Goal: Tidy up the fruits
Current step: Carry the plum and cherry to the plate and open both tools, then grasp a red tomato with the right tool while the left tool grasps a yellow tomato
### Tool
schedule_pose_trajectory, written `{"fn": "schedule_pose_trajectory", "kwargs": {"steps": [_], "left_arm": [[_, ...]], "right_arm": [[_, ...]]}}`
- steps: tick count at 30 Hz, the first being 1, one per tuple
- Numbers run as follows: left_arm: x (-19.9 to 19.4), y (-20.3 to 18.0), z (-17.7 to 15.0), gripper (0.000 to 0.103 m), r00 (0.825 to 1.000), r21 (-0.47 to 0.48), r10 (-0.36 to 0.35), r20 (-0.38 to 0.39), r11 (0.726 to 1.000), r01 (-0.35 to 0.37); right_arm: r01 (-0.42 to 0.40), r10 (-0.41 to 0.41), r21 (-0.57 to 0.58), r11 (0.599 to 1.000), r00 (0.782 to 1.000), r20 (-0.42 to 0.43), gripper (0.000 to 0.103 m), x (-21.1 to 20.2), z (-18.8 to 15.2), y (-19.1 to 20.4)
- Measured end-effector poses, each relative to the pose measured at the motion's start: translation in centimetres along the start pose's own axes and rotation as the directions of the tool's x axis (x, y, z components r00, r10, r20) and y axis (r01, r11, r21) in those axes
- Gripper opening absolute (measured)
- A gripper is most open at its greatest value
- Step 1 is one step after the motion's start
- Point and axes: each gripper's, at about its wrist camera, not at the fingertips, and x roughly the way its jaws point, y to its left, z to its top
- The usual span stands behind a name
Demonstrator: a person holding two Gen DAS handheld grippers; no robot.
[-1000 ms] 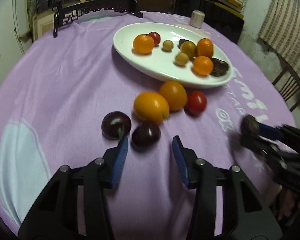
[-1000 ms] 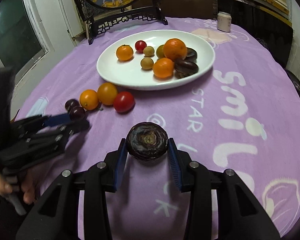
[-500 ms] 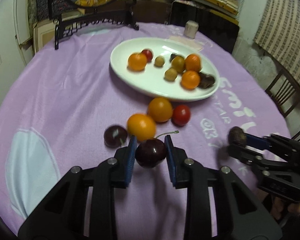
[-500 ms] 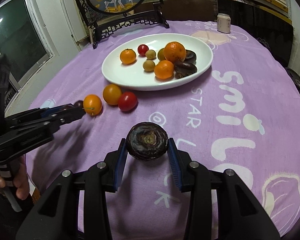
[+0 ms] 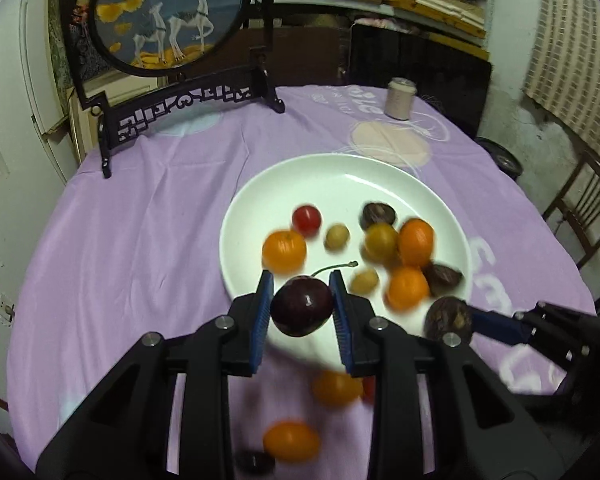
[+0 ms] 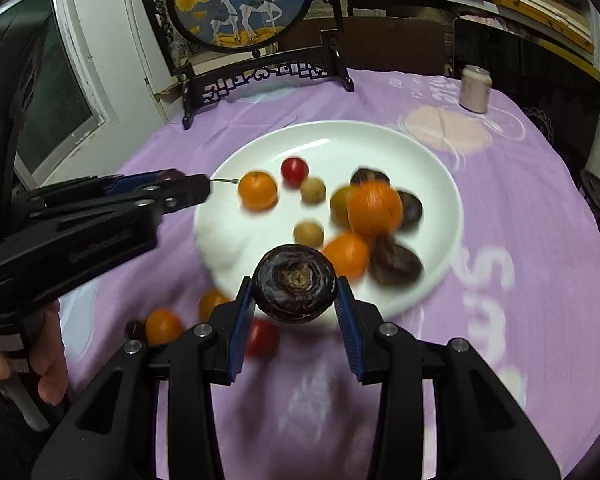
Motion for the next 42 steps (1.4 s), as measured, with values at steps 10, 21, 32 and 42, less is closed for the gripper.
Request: {"fn": "schedule_pose_trajectory", "kwargs": {"steps": [10,21,32,42], "left_arm": [[5.1,1.3,2.2,0.03,0.996,-0.063,-0.047,-0.075,0.997,0.042],[-0.5,2.2,0.8,0.052,0.997,-0.081,-0.063,0.037,0.995,0.066],[-6.8,4.0,-8.2,0.053,0.997,-0.11,-0.055,0.059,0.992,0.062],[-7.4,5.7,-12.9,0.068,0.999,-0.128,-0.029,0.015,0.991,0.03]], "right_arm": [[0.03,-0.03,-0.001,1.0,0.999,-0.021,0.041,4.2,3.7,-0.5],[0.032,-0.032,0.007,0.999,0.998,0.058,0.057,-1.9,1.3,-0.7],[0.009,-0.01,0.017,1.0,0.998,0.06,0.057,-6.7,-4.8,0.7],[-0.017,0.017,-0.02,1.0,0.999,-0.027,0.057,-3.7,-6.7,3.0]]}}
